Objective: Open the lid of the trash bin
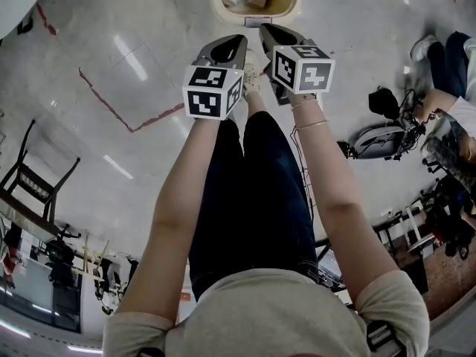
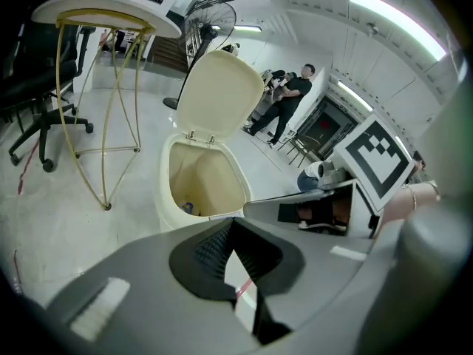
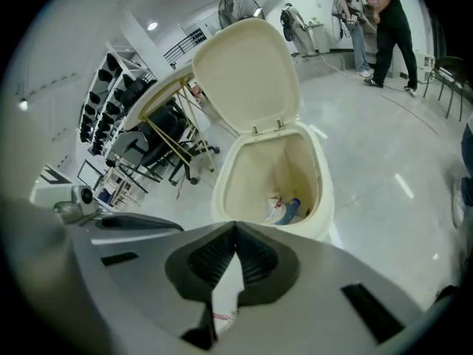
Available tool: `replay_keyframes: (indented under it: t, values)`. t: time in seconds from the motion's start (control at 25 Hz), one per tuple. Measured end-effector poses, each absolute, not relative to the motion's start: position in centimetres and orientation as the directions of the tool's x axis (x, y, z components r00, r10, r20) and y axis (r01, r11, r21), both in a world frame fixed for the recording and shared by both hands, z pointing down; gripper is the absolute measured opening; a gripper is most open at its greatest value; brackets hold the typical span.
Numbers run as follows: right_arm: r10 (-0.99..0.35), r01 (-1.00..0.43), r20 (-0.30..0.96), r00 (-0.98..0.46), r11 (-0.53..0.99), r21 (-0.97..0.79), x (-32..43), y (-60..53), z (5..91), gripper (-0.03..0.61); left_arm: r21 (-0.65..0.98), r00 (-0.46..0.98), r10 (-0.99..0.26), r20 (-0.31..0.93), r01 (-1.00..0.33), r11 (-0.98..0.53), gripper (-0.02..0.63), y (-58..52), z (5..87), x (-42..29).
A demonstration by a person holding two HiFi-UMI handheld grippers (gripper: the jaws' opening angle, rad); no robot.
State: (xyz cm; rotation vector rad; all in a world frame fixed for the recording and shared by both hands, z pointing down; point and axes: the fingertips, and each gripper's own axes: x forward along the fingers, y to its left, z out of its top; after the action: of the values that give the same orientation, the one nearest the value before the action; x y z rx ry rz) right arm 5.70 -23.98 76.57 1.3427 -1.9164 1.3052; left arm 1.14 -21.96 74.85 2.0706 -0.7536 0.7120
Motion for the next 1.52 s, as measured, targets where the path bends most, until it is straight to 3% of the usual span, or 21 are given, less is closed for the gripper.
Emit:
replay_keyframes:
  t: [0.56, 1.04, 1.52]
  values:
    - [-0.575, -0.879, 0.697, -0.429, 0.087, -0.469, 7.0, -22.5, 62.2, 0.008, 0.466, 0.703, -0.308, 0.641, -0.675, -0.572, 0.005, -22.2, 62.1, 1.8]
    - [-0.686, -0.897, 0.583, -0.435, 0.279, -0.341, 7.2, -22.2, 45.9, 0.008, 0.4, 0.743, -0.361, 0.563, -0.627, -0.668, 0.005, -20.7, 48.5, 2.3]
    - [-0.79, -0.898, 0.429, -0.438, 0.364, -0.246, 5.7, -21.4, 33.9, 0.008, 0.333, 0.758, -0.465, 0.457, -0.631, -0.7, 0.005, -20.7, 37.7, 1.3]
